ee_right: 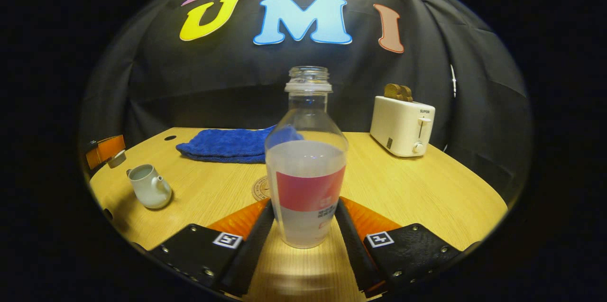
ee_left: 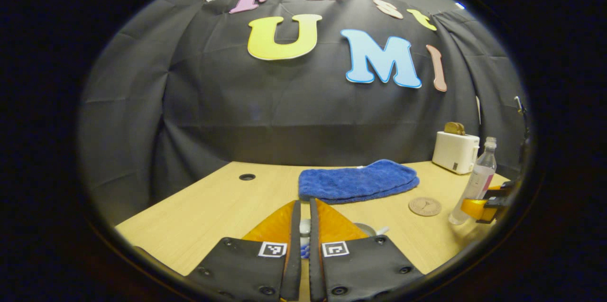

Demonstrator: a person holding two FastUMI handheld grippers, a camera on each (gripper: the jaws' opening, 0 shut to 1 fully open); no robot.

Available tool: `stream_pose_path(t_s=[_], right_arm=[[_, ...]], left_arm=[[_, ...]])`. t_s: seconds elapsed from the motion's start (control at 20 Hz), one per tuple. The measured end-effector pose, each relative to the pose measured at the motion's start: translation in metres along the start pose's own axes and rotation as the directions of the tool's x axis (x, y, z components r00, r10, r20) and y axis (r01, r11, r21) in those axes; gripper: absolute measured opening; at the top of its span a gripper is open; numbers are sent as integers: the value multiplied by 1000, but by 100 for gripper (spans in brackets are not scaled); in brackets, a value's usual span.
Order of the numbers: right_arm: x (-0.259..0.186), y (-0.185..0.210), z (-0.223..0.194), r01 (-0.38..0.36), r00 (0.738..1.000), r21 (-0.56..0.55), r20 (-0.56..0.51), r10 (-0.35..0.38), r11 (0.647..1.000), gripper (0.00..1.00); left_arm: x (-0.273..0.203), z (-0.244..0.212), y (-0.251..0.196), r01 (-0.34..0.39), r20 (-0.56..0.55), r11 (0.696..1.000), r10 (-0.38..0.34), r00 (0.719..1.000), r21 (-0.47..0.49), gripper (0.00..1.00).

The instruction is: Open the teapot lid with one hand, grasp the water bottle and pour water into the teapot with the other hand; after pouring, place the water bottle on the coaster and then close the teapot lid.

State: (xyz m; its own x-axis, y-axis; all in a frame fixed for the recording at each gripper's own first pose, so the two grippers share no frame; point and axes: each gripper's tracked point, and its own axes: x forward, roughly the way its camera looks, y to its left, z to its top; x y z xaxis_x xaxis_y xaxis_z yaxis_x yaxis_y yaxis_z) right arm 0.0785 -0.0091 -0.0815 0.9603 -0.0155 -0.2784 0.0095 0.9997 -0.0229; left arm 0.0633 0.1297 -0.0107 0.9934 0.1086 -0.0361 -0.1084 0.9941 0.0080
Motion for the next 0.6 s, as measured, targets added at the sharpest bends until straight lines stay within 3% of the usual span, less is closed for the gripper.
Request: stream_pose_path(t_s=[0.15, 0.3, 0.4, 0.6], right_arm=[[1, 3, 3, 6, 1000, -68, -3, -6, 998, 76], [0, 7, 18, 40, 999, -210, 25, -35, 977, 76], [0, 15, 29, 67, 997, -332, 55, -51, 941, 76], [6, 42, 51, 89, 994, -543, 107, -36, 835, 76]], left_arm=[[-2, -4, 7, -3, -4, 1000, 3, 1000, -10, 14], [-4, -6, 15, -6, -7, 1000, 6, 1000, -17, 13], [-7, -5, 20, -10, -4, 1000, 9, 1000, -24, 13], [-14, -5, 35, -28, 0, 999, 28, 1000, -29, 13]])
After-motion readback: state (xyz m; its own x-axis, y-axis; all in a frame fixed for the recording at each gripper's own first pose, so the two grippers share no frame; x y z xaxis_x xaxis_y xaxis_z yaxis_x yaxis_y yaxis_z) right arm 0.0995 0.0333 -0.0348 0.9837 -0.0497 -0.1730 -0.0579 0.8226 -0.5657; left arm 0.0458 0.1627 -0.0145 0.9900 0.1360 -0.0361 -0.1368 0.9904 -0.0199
